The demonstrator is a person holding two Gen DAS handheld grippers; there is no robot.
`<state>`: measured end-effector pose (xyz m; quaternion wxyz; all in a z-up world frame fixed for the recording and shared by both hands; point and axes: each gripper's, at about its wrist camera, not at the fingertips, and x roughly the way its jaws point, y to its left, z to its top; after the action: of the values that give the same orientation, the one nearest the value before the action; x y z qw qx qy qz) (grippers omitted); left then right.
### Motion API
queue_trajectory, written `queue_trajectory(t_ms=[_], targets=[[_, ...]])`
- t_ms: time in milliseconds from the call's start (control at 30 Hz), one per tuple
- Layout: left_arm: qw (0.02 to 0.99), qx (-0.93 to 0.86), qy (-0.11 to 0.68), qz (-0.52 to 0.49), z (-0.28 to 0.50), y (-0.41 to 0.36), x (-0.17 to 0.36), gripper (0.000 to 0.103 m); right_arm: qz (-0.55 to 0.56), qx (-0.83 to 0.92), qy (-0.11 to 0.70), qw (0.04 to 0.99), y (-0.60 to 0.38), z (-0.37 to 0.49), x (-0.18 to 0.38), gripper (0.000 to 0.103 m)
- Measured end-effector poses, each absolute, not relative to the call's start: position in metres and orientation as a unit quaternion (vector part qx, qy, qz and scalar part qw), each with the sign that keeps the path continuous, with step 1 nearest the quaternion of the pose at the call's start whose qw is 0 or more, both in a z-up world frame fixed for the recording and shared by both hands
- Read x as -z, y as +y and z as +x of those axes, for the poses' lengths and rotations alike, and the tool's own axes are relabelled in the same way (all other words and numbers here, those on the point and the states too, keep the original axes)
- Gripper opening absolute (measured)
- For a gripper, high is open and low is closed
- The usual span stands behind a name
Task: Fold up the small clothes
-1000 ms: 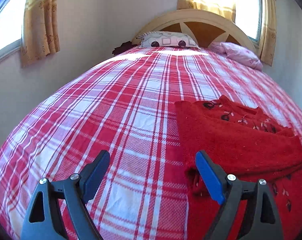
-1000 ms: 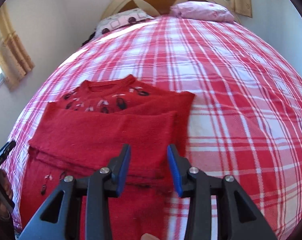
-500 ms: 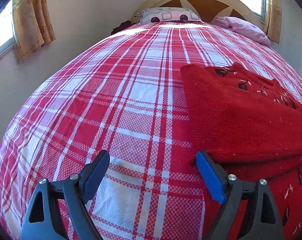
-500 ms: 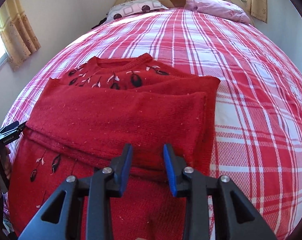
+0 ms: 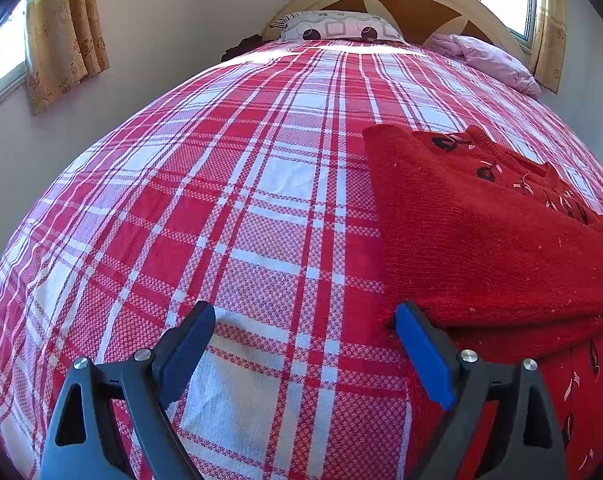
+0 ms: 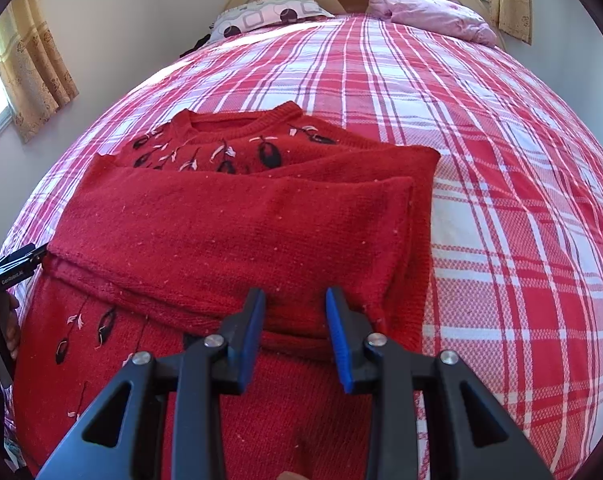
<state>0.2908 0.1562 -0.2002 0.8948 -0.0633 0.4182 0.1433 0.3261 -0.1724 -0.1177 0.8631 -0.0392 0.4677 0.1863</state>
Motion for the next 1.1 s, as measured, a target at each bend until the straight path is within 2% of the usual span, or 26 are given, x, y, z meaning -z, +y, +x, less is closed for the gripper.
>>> queue_trajectory(t_ms=[267,533,667,1100], targets=[[0.896,-0.137,0.417,-0.065,0.282,0.154,0.197,0.092,-0.046,-0.178,0.453,0.872,-0.174,0.310,0.111,0.034],[0.899,-0.127,0.415,-0.059,0.268,0.147,0.193,0.092,-0.046,-0.186,0.443,0.876,-0.177,0.303,0.108,0.039],[0.896,-0.122,0.422,-0.056,0.260,0.144,0.194,0.092,-0.031,-0.193,0.447,0.873,-0.178,0.302,0.108,0.048],[0.902,-0.105,0.414,-0.061,0.221,0.134,0.183,0.092,-0.043,-0.195,0.454,0.868,-0.182,0.262,0.098,0.050]])
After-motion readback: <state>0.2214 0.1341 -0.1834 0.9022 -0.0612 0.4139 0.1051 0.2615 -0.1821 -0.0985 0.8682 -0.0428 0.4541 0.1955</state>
